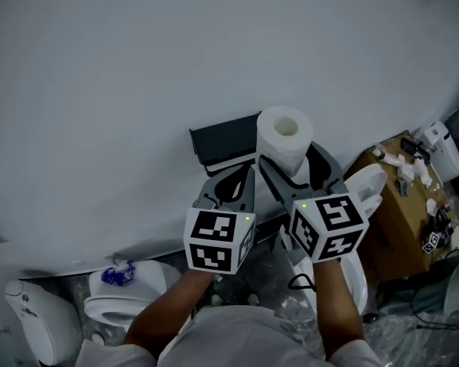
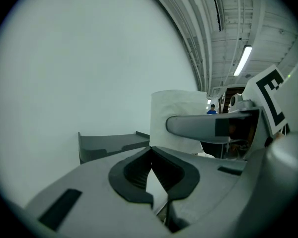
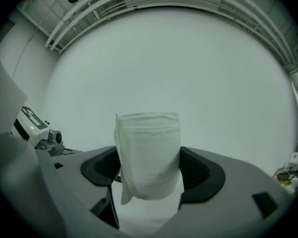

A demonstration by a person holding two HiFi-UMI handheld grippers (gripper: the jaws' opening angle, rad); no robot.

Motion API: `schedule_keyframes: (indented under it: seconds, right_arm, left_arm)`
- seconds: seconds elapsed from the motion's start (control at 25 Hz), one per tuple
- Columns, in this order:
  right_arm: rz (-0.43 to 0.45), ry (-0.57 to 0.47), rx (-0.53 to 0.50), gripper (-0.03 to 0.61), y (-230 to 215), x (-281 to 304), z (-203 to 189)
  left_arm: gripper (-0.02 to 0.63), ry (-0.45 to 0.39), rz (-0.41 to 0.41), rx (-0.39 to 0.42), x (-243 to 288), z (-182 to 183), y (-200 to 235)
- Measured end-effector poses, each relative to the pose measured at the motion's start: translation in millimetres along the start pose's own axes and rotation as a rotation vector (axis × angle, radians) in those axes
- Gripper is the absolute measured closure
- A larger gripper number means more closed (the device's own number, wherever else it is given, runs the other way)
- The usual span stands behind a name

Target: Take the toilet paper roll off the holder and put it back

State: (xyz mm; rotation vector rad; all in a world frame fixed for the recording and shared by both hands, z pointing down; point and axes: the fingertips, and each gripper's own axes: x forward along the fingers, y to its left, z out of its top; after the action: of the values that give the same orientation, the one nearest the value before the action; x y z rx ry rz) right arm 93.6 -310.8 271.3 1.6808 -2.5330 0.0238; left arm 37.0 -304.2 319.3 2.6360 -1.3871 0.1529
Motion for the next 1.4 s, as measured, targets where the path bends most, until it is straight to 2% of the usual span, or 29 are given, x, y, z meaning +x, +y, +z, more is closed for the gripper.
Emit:
schedule_keyframes:
  seconds: [0.36, 0.88, 1.4]
  right_arm:
    - [-0.058, -0.001, 0.007, 0.210, -15, -24, -22]
    - [-0.113, 0.054, 0.013, 0.210, -29, -36, -60]
    - [-0.112, 0.049, 0.018, 0.210, -29, -32, -60]
  left_arm:
    - [0.609, 0.008, -0.048, 0.005, 9, -7, -20]
    - [0.609, 0.024, -0.064, 0.022, 16, -18, -37]
    - [0.610, 0.025, -0.062, 0.030, 17, -17, -35]
